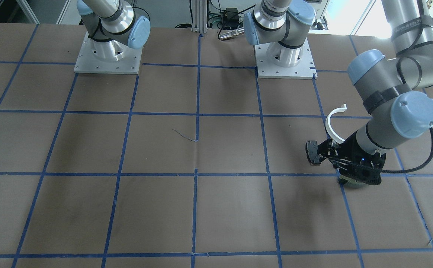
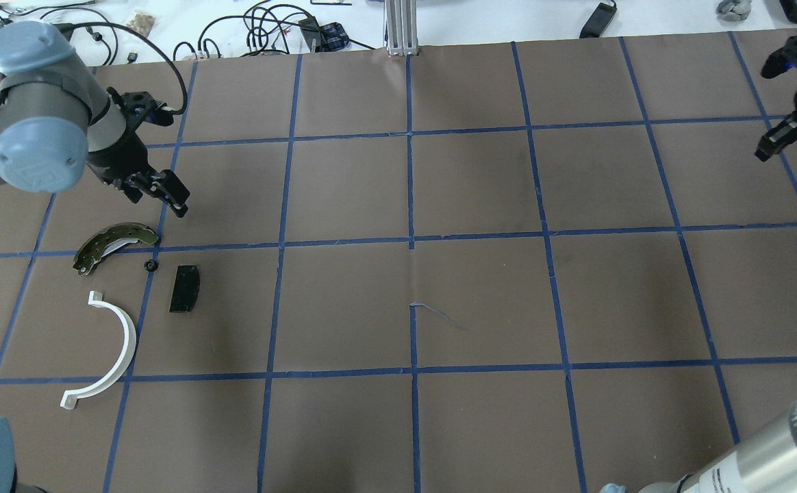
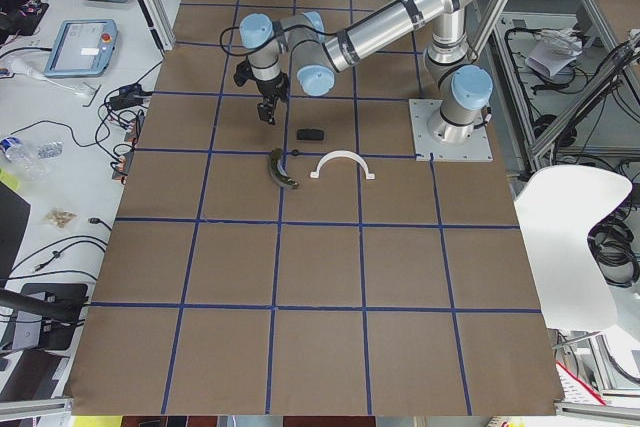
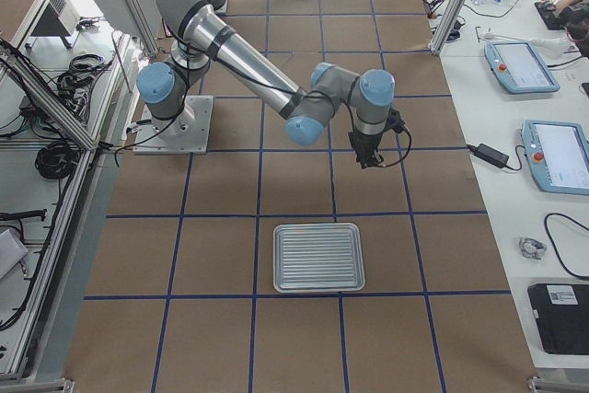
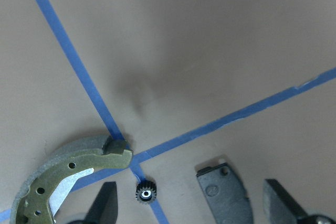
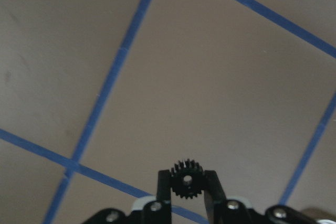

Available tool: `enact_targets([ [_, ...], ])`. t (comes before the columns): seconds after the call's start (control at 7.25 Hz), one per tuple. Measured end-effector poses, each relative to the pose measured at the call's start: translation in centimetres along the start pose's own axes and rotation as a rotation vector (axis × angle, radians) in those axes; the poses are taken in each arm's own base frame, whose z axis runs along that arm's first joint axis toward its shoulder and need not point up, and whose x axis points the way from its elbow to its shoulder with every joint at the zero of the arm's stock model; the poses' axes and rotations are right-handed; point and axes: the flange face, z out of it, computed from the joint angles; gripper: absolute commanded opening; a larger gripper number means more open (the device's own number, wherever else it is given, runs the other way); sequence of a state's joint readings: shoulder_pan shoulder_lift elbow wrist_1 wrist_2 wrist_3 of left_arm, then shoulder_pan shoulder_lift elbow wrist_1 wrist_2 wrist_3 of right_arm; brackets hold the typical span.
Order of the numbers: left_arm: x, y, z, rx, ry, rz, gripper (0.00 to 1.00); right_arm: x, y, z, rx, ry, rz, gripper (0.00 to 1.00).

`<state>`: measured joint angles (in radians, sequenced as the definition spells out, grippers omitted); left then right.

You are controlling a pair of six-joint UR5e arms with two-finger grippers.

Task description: Place bearing gear from tray to pile

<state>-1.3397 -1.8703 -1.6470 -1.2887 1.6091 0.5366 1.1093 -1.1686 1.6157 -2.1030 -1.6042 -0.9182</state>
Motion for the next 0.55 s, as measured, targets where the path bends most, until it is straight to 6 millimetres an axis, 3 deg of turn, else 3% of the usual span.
enact_targets([
  [0.28,5.6,-1.3,-7.3,-0.049,0.01,-0.13,0.97,-11.5,-4.3,-0.3,-0.033,-0.002,0.131,0.0],
  [0.55,12.1,-0.5,-14.3,-0.053,-0.007,-0.243,0.94,-23.2,-7.5,0.4,-0.069,-0.024,0.256,0.0],
])
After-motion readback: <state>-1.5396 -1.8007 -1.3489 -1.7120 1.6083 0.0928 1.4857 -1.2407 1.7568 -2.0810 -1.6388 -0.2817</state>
